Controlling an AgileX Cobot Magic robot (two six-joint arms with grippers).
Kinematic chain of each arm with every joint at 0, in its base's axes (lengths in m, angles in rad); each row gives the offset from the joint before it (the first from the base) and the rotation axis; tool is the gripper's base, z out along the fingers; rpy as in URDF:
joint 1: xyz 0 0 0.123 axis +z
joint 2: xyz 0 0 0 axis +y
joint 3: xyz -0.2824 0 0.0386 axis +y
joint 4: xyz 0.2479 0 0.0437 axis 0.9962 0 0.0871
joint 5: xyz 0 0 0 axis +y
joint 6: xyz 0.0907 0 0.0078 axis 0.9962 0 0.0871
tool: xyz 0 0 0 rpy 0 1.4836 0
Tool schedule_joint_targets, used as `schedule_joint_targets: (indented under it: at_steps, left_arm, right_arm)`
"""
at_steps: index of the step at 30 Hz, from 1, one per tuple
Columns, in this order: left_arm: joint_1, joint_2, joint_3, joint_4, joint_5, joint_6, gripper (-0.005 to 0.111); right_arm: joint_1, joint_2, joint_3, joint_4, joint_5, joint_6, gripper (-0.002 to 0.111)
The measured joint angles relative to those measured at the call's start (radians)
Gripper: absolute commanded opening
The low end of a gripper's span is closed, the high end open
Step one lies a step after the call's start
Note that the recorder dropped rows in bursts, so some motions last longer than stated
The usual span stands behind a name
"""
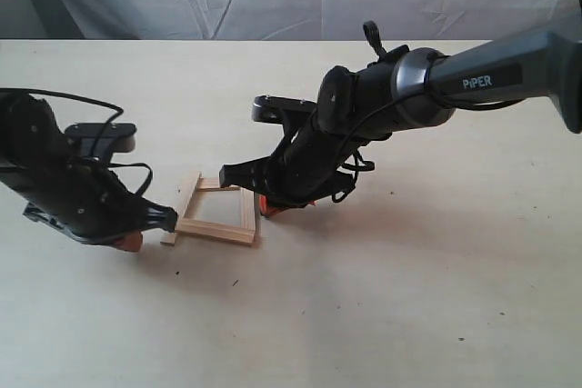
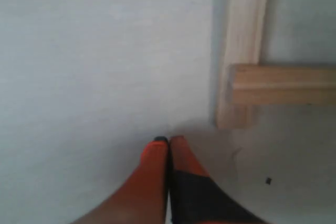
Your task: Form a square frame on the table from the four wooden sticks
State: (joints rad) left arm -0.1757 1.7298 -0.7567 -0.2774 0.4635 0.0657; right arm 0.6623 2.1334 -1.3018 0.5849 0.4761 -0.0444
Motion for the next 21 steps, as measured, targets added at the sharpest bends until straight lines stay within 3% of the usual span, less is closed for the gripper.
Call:
schedule_joint_targets:
  at_steps: [6,21]
  left_arm:
    - [-0.034,0.032,0.000,-0.013,-0.042,0.009,0.000]
    - [-0.034,0.049,-0.002,-0.053,-0.097,0.002,0.000]
  right_arm:
    - [0.000,0.000,0.000,0.000,0.000,0.000,0.000]
    - [0.000,0.002,0.000,0.018,0.000,0.000,0.000]
